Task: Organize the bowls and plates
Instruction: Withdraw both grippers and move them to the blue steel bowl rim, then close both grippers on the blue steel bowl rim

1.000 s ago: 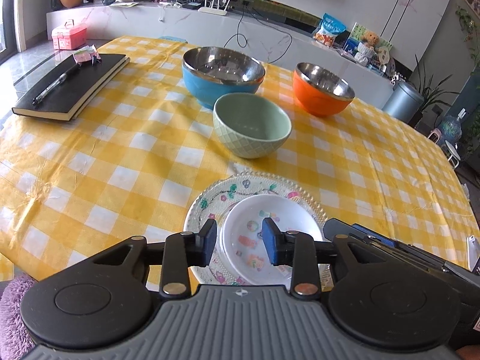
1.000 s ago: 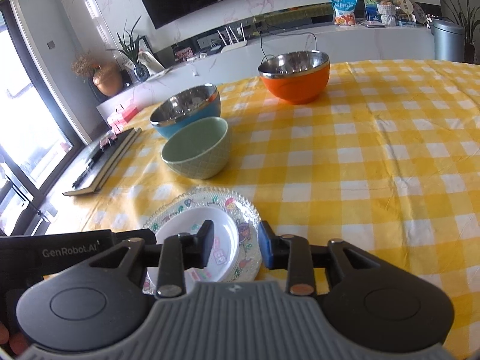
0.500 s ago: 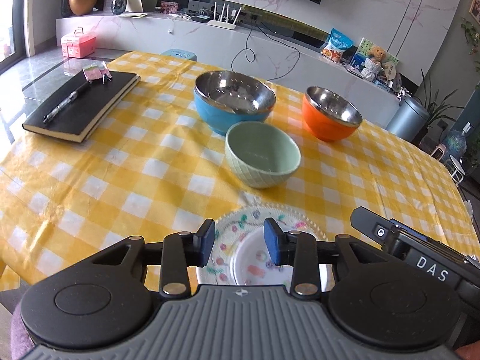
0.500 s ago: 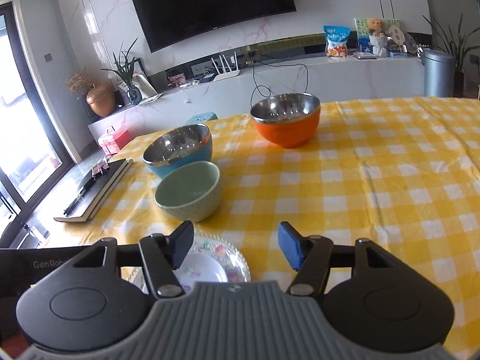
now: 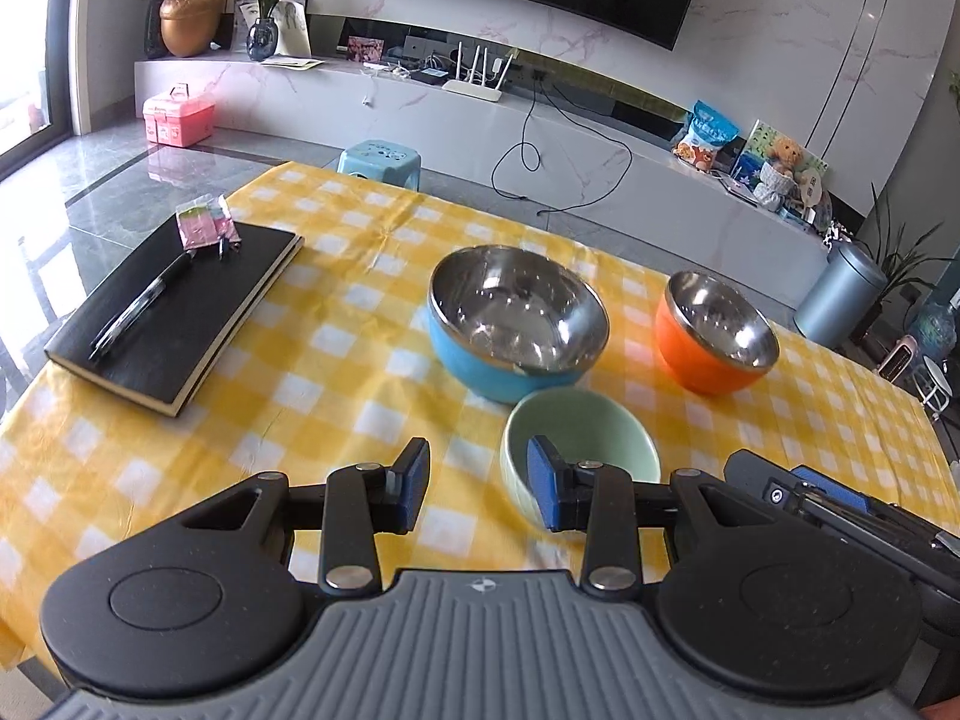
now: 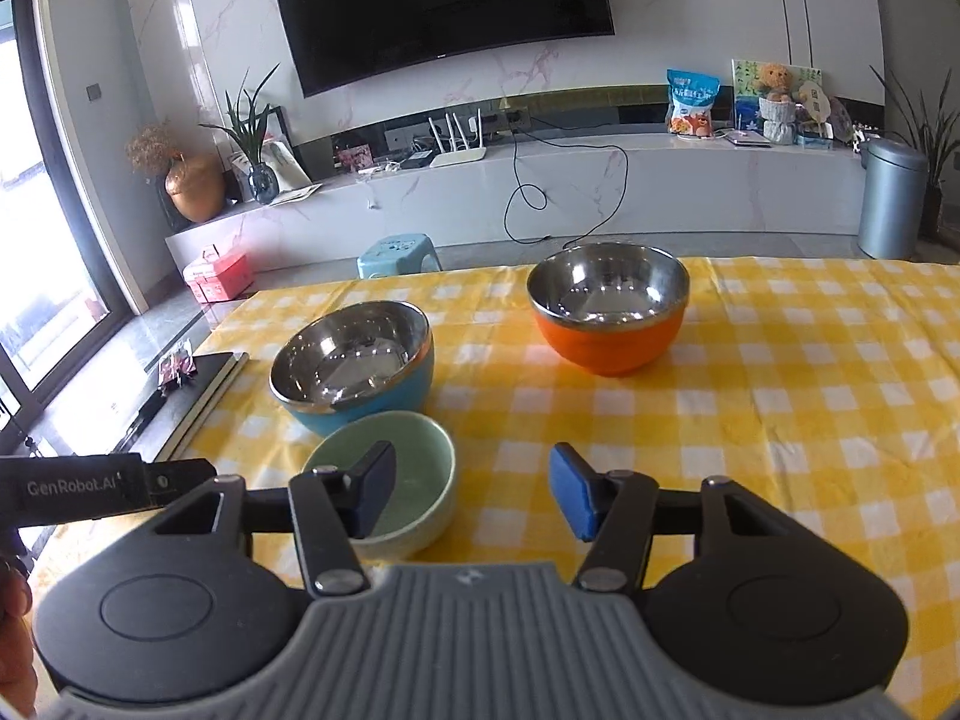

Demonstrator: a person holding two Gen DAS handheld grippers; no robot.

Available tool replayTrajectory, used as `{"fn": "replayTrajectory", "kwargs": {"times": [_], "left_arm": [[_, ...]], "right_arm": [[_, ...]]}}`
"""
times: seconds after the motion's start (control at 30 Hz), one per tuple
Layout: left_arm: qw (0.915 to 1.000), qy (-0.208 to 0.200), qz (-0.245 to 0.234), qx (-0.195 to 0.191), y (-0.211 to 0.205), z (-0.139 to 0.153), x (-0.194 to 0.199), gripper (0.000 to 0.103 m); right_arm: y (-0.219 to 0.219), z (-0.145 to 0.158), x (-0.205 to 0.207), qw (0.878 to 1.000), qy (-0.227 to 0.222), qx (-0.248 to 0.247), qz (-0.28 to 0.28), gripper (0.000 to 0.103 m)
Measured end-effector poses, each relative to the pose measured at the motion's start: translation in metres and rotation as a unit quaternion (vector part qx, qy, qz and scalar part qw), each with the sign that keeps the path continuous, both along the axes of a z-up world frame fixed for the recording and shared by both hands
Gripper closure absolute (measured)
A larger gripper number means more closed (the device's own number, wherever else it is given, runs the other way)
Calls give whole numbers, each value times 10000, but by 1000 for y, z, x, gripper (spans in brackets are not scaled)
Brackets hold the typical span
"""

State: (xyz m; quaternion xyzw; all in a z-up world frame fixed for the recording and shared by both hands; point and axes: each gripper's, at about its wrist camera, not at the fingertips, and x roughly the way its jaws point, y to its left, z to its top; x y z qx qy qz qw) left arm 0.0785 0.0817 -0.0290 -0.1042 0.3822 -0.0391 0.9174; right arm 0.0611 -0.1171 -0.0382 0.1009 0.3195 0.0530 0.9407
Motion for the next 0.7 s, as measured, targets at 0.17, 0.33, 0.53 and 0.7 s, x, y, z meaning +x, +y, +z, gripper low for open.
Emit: {"fn": "replayTrajectory", "kwargs": {"times": [0.17,0.33,0.53,0.7], "left_arm": [[10000,13,90,-2,4,-5,28,62],[9995,67,291,-113,13,-12,58,62],[9985,139,512,-122,18,-22,83,62],[9982,215,542,-108,18,-32,101,63]], "right_arm": [[3,-2,34,9998,178,76,36,56],[13,-2,64,9996,248,94,126,59],[28,-8,95,9994,292,93,180,60],[39,-20,115,9987,464,58,182,66]]}}
